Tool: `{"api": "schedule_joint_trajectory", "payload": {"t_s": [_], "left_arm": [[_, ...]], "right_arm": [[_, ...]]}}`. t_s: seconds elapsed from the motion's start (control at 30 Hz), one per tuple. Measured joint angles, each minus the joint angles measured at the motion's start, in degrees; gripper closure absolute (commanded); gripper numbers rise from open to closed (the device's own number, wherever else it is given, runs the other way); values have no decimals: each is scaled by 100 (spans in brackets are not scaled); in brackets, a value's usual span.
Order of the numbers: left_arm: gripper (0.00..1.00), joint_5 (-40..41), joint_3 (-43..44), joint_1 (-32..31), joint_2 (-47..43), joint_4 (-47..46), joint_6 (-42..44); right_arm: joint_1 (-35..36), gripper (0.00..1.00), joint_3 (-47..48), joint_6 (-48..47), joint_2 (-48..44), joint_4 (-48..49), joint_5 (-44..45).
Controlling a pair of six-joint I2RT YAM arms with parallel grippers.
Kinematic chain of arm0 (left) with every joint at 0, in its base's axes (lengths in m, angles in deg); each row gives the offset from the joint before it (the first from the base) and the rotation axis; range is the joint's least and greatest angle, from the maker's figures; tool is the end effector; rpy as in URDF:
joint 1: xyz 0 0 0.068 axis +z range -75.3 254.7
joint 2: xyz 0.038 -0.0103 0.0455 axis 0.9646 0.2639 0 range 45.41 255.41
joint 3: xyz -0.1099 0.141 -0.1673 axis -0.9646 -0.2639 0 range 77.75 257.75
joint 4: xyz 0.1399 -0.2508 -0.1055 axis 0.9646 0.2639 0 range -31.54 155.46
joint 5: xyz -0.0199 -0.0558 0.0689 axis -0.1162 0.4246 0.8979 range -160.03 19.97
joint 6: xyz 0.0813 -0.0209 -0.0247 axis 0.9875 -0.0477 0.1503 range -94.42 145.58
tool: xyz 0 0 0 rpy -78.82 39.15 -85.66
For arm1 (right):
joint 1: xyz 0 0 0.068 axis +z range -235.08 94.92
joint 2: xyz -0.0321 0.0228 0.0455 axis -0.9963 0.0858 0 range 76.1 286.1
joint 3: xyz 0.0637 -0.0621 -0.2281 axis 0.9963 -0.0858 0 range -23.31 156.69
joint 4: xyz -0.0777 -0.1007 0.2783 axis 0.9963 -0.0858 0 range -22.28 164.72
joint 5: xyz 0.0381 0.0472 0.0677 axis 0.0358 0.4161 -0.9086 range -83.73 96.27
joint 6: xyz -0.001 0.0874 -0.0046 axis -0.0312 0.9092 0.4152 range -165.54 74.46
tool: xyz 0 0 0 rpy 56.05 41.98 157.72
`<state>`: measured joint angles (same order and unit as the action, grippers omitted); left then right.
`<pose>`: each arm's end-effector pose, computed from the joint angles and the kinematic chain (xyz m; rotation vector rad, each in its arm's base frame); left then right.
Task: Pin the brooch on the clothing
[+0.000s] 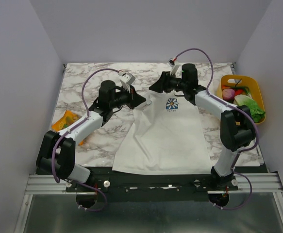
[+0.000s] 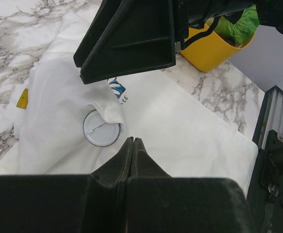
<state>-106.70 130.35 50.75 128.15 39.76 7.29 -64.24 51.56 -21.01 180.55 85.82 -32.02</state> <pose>0.3526 -0.2073 0.2249 0.5758 1.7721 -1.0858 0.4409 0.2193 0.2064 -0.4206 1.9479 1.1560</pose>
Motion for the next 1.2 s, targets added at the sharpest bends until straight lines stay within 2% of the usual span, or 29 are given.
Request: {"api": "schedule_joint_trajectory", "payload": {"t_s": [0.03, 0.13, 0.17, 0.27, 0.47, 0.6, 0.83, 1.0, 1.2], "left_arm": [[99, 2, 0, 15, 11, 4, 0], [78, 90, 48, 44, 103, 101, 2], [62, 133, 79, 55, 153, 142, -7], [43, 264, 293, 140, 413, 358, -28], [35, 507, 393, 361, 708, 791, -264], [32, 979, 321, 306, 717, 1353, -363], [30, 2267, -407, 210, 87, 3018, -863], [30, 3047, -680, 68, -710, 4387, -1346], [36, 3458, -612, -328, -758, 5379, -1602]], "right_arm": [[0, 36, 0, -2, 0, 0, 0], [0, 33, 0, -15, -2, -2, 2], [0, 32, -9, -24, -11, -2, 4], [0, 28, -122, -79, -144, -42, 48], [0, 23, -479, -219, -702, -208, 341], [0, 20, -776, -319, -1228, -557, 647], [9, 6, -1781, -326, -2251, -1853, 1753], [9, 3, -2363, 101, -2586, -3084, 2778], [7, 3, -2728, 678, -2612, -4164, 3580]]}}
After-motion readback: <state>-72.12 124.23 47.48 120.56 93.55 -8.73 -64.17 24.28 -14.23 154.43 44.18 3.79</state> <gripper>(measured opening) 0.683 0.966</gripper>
